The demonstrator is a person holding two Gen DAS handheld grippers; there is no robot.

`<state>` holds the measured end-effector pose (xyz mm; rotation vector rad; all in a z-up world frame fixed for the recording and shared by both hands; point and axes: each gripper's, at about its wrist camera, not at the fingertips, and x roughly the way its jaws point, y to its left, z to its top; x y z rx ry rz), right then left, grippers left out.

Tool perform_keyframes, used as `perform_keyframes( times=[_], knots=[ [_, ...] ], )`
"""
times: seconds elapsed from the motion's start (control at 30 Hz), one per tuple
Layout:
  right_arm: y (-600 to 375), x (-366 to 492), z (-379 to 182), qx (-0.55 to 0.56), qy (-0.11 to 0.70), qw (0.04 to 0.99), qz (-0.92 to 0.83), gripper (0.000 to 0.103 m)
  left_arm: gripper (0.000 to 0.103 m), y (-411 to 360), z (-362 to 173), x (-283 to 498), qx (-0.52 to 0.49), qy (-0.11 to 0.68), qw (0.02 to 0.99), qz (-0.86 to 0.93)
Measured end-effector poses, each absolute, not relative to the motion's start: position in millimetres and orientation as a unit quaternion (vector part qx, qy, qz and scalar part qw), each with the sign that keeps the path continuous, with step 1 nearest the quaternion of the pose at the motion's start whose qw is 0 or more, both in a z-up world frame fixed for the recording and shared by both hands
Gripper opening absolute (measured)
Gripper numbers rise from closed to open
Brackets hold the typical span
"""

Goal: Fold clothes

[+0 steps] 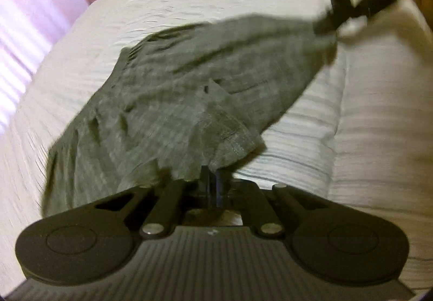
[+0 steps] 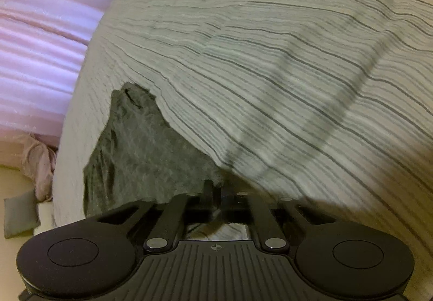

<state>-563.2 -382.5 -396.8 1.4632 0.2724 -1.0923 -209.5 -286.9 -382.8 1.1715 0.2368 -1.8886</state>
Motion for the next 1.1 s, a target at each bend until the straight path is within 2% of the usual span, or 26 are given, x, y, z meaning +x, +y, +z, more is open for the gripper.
perform_keyframes(
  times=[0.1, 0.17, 0.27, 0.4, 0.5, 0.63, 0.77, 0.83, 0.87, 0.97, 1.0, 1.03, 1.1],
  knots=[
    [-381, -563, -379, 0.590, 0.120, 0.638, -0.481, 0.002, 0.001, -274, -352, -170, 0.355, 0.200, 0.429, -0.806],
    [-379, -564, -362, 0.554, 0.119, 0.663, -0.489, 0.002, 0.000, -260, -341, -147, 0.309, 0.240, 0.415, -0.822],
    [-375, -567, -350, 0.528, 0.133, 0.668, -0.507, 0.002, 0.001, -246, -349, -144, 0.345, 0.254, 0.384, -0.818],
    [-376, -570, -383, 0.562, 0.217, 0.571, -0.558, 0.003, 0.005, -228, -368, -172, 0.397, 0.242, 0.344, -0.816],
    [-370, -573, -381, 0.554, 0.211, 0.554, -0.584, 0.003, 0.018, -214, -359, -177, 0.356, 0.277, 0.340, -0.825],
    [-358, -553, -359, 0.505, 0.227, 0.601, -0.576, 0.003, 0.020, -205, -350, -136, 0.295, 0.370, 0.430, -0.769],
    [-346, -508, -351, 0.482, 0.265, 0.656, -0.517, 0.005, 0.028, -200, -338, -61, 0.236, 0.451, 0.549, -0.663],
    [-340, -480, -352, 0.475, 0.276, 0.678, -0.488, 0.045, 0.032, -197, -330, -22, 0.210, 0.473, 0.606, -0.604],
    [-336, -466, -353, 0.474, 0.273, 0.687, -0.478, 0.073, 0.035, -197, -328, -7, 0.205, 0.473, 0.627, -0.584],
    [-326, -429, -349, 0.467, 0.265, 0.719, -0.441, 0.070, 0.037, -204, -326, 25, 0.216, 0.455, 0.665, -0.552],
    [-325, -417, -350, 0.466, 0.269, 0.727, -0.425, 0.057, 0.037, -208, -327, 33, 0.223, 0.446, 0.672, -0.547],
    [-324, -405, -350, 0.466, 0.274, 0.735, -0.410, 0.051, 0.037, -212, -328, 37, 0.234, 0.435, 0.673, -0.551],
    [-321, -383, -350, 0.455, 0.284, 0.750, -0.387, 0.047, 0.037, -225, -332, 35, 0.273, 0.403, 0.663, -0.569]
  ],
)
